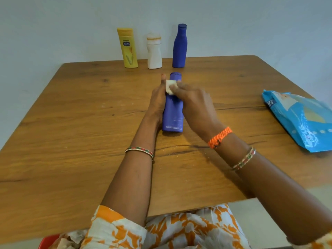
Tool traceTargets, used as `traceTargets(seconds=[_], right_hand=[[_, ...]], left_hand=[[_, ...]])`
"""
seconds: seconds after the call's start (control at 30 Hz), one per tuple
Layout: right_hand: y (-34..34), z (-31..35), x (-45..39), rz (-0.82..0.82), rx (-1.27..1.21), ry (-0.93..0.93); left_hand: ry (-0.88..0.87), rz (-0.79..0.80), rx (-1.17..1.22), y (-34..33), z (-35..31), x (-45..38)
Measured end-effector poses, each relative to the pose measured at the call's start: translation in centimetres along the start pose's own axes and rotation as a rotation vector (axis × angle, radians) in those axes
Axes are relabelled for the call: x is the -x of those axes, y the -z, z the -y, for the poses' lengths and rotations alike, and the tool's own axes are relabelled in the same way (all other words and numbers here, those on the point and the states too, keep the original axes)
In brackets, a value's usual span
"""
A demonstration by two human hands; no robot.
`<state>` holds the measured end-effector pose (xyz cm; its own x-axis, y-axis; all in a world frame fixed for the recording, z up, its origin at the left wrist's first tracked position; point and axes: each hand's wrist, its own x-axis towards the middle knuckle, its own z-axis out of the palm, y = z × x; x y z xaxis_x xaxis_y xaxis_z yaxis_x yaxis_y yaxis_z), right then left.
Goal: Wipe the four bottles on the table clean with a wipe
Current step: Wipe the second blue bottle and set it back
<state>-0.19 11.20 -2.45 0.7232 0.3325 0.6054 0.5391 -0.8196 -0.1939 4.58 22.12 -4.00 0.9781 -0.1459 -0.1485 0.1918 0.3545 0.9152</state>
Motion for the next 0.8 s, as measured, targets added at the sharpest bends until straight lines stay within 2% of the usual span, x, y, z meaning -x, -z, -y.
traceTargets(seconds=[0.17,0.27,0.33,0.47,0.57,0.63,0.8], right_hand=[[-0.8,0.3,2.5,0.110,0.055,0.017],[-0.3,-1.2,-0.9,-0.019,-0.063,-0.125],[0.0,-1.5,-2.6,-0.032,-0.058,-0.124],[0.3,-1.0,-2.7,0.044,0.072,-0.020],[0.7,0.3,-1.5,0.138,0.154,0.017],[0.7,1.0,-0.4,0.187,0.187,0.008],[0.6,-0.1,-2.7,0.094,0.201,-0.134]], left_hand=[[-0.037,-0.053,-0.028,0.1,0.4,-0.9],[-0.072,-0.028,-0.058,-0.6,0.7,-0.4],[-0.098,-0.014,-0.050,-1.2,0.7,0.0],[-0.127,0.024,-0.013,-0.6,0.4,0.1],[-0.082,-0.071,0.005,0.0,0.5,-0.4],[-0.086,-0.074,-0.029,0.0,0.5,-0.6],[-0.169,-0.086,-0.135,-1.2,1.3,-0.8]])
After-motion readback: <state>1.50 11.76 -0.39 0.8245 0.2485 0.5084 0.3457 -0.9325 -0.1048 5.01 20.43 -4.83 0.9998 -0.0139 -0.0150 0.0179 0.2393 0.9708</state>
